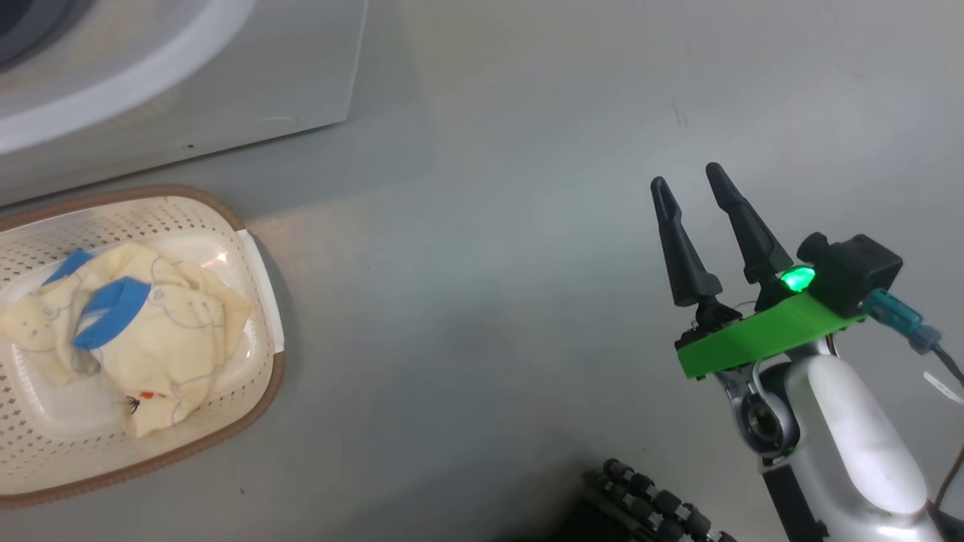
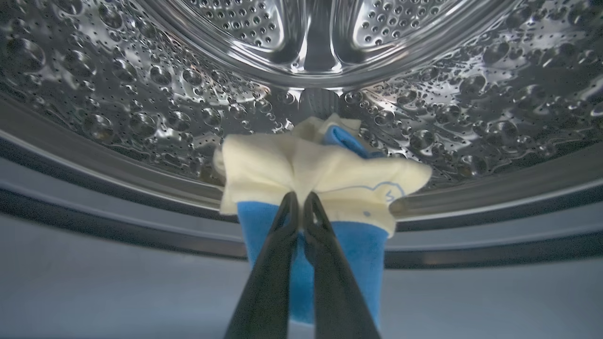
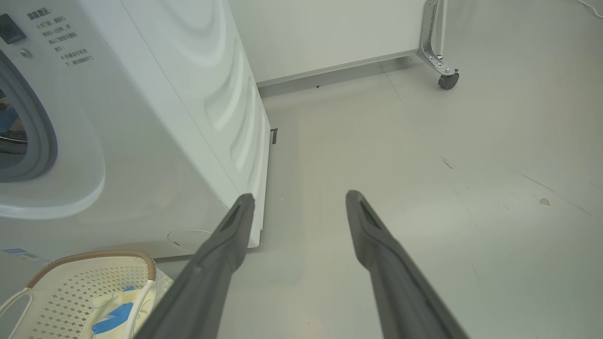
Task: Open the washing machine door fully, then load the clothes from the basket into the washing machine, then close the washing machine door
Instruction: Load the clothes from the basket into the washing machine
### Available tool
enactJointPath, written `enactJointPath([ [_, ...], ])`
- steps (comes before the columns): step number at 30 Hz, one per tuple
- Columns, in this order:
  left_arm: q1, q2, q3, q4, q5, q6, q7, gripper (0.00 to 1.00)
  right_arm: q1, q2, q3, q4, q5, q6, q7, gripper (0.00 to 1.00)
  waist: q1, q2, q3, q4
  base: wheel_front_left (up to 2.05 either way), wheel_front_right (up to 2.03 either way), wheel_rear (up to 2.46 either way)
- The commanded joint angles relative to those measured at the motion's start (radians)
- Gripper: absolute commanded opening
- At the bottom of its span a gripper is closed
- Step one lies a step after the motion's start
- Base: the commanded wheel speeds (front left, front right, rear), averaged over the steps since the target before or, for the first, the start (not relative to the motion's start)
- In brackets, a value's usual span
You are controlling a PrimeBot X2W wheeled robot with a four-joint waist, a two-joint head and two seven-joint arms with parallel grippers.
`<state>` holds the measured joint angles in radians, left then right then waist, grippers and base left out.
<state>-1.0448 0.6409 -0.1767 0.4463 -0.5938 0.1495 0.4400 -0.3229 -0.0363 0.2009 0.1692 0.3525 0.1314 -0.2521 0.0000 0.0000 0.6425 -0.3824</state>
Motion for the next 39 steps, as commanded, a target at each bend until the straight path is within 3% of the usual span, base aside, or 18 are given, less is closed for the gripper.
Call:
enactJointPath([
  [1, -0.036, 0.067, 0.039, -0.035, 0.016, 0.003, -0.020, 0.00, -0.013, -0.014, 0.018, -0.028, 0.008, -0.001, -0.009, 1.00, 0.0000, 0.0000, 0.007, -0.007, 0.00, 0.00, 0.00],
  [18, -0.199, 0.147, 0.071, 0.092, 0.106, -0.039, -0.375, 0.00, -0.029, -0.014, 0.052, -0.049, 0.065, -0.001, -0.010, 1.00, 0.0000, 0.0000, 0.102, -0.111, 0.00, 0.00, 0.00],
  [24, -0.219, 0.149, 0.078, 0.179, 0.095, -0.054, -0.414, 0.00, -0.027, -0.014, 0.056, -0.050, 0.064, -0.001, -0.010, 1.00, 0.0000, 0.0000, 0.111, -0.126, 0.00, 0.00, 0.00],
  [25, -0.226, 0.146, 0.080, 0.198, 0.089, -0.054, -0.410, 0.12, -0.028, -0.014, 0.055, -0.051, 0.063, -0.001, -0.010, 1.00, 0.0000, 0.0000, 0.112, -0.126, 0.00, 0.00, 0.00],
  [26, -0.231, 0.143, 0.080, 0.214, 0.086, -0.055, -0.410, 0.69, -0.028, -0.014, 0.053, -0.052, 0.062, -0.001, -0.010, 1.00, 0.0000, 0.0000, 0.112, -0.126, 0.00, 0.00, 0.00],
  [27, -0.231, 0.143, 0.080, 0.214, 0.086, -0.055, -0.410, 0.69, -0.028, -0.014, 0.053, -0.052, 0.062, -0.001, -0.010, 1.00, 0.0000, 0.0000, 0.112, -0.126, 0.00, 0.00, 0.00],
  [28, -0.236, 0.141, 0.078, 0.225, 0.085, -0.058, -0.414, 1.00, -0.027, -0.014, 0.050, -0.053, 0.060, -0.001, -0.010, 1.00, 0.0000, 0.0000, 0.112, -0.124, 0.00, 0.00, 0.00],
  [39, -0.207, 0.095, 0.079, 0.313, 0.035, -0.093, -0.428, 1.00, -0.023, -0.014, 0.024, -0.053, 0.042, -0.001, -0.010, 1.00, 0.0000, 0.0000, 0.089, -0.092, 0.00, 0.00, 0.00],
])
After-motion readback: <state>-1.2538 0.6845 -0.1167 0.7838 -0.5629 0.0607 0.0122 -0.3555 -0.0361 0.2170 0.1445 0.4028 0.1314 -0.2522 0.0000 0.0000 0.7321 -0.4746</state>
